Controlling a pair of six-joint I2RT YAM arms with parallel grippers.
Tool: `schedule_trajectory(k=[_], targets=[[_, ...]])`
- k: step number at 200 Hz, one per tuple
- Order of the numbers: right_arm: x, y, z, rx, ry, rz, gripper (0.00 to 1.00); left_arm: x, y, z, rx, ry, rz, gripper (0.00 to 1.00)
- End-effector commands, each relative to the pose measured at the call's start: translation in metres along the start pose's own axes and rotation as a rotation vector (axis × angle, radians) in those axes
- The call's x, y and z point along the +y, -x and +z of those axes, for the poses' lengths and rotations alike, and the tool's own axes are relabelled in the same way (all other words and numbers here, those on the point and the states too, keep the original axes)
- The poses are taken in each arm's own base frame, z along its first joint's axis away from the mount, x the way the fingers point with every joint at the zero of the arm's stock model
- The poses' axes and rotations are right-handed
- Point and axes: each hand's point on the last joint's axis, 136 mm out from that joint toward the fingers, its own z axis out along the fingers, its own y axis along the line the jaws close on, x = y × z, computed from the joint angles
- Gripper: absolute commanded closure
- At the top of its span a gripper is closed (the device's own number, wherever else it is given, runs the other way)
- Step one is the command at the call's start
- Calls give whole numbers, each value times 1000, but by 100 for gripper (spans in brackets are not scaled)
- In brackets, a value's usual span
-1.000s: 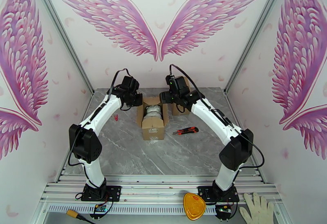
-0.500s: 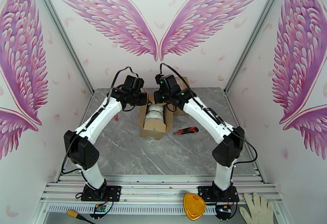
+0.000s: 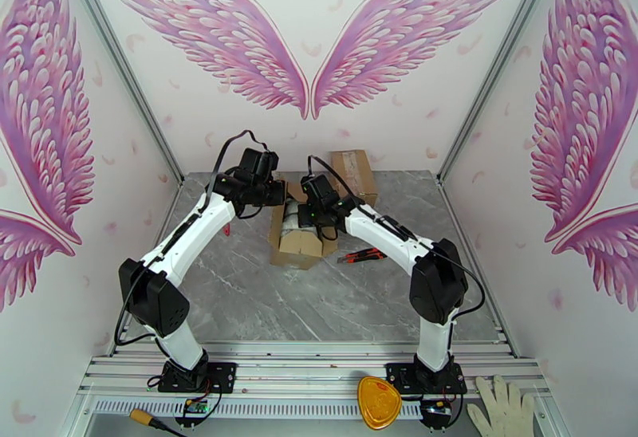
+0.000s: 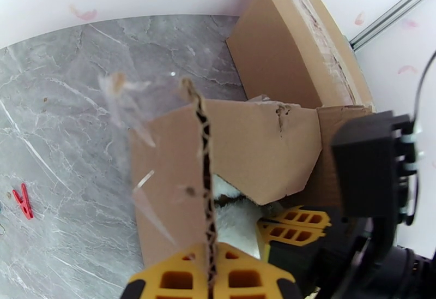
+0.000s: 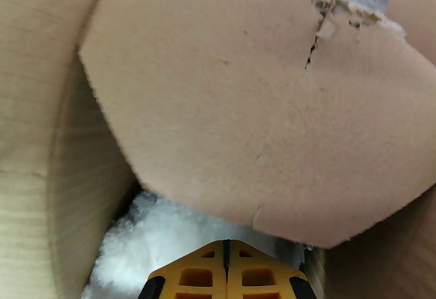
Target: Unpack the express box
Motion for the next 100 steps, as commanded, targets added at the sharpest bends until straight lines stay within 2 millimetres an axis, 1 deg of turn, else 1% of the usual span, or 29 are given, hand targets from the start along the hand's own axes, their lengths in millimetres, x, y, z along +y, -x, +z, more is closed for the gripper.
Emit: schedule_trajectory(k=[1,20,39,62,100], targets=[[12,15,11,-84,23,-12,100,-11,11,-17,-61,-39,0,100],[4,15,19,-104,-19,-21,100,-11,9,-15,-52,-42,0,100],[-2,18,22,-153,-39,-20,100,-11,7,-14,-41,-41,1,100],[5,32,13,-234,-5,-35,100,-6,1,-11,-20,-22,3,100],[4,56,1,-312,-49,-80,100,-5,-3,-12,-9,-15,8,100]])
